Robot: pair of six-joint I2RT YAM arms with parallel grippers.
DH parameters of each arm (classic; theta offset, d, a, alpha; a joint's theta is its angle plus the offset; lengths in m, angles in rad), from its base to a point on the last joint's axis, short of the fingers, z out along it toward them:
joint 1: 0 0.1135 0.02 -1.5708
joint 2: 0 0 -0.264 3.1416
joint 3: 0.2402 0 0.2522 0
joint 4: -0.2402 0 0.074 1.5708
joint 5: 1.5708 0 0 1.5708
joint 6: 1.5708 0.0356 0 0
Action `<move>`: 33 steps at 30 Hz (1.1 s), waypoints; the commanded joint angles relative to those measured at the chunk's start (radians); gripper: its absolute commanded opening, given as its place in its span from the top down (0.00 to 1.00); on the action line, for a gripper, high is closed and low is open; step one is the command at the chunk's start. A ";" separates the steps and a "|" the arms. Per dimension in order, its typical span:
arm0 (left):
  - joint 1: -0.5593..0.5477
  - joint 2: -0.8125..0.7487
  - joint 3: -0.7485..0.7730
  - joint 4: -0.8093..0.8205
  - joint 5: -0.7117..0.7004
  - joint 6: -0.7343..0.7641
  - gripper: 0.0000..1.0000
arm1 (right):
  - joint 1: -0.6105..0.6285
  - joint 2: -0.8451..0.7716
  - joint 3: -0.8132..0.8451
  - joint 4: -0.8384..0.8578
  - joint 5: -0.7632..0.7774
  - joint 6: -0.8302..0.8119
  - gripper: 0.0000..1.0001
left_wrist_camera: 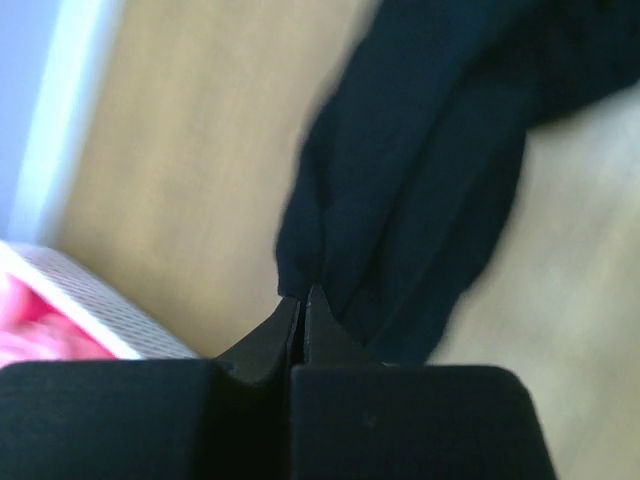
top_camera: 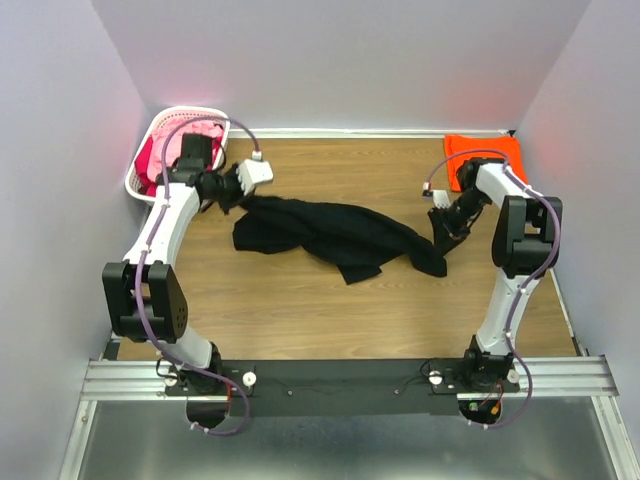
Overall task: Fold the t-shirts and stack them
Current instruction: Flatten the tshirt out
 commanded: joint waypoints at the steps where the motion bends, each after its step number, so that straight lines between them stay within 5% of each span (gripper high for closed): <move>1: 0.030 -0.056 -0.171 -0.090 -0.096 0.196 1.00 | 0.010 -0.037 -0.029 -0.088 0.025 -0.048 0.51; 4: 0.030 -0.059 -0.216 -0.054 -0.125 0.159 1.00 | 0.005 -0.075 0.018 -0.086 0.025 -0.051 0.38; 6: 0.027 -0.026 -0.197 -0.053 -0.102 0.130 1.00 | 0.006 -0.136 0.034 -0.086 0.009 -0.077 0.37; 12: 0.015 0.074 -0.157 -0.008 -0.106 -0.007 1.00 | 0.049 -0.270 -0.031 -0.068 0.050 -0.149 0.62; 17: 0.012 0.123 -0.121 -0.001 -0.111 -0.050 1.00 | 0.089 -0.336 -0.104 -0.019 0.104 -0.161 0.64; 25: 0.012 0.136 -0.090 -0.007 -0.122 -0.056 1.00 | 0.117 -0.332 -0.261 0.148 0.227 -0.219 0.49; 33: 0.012 0.136 -0.082 -0.002 -0.123 -0.062 1.00 | 0.132 -0.238 -0.359 0.319 0.276 -0.232 0.48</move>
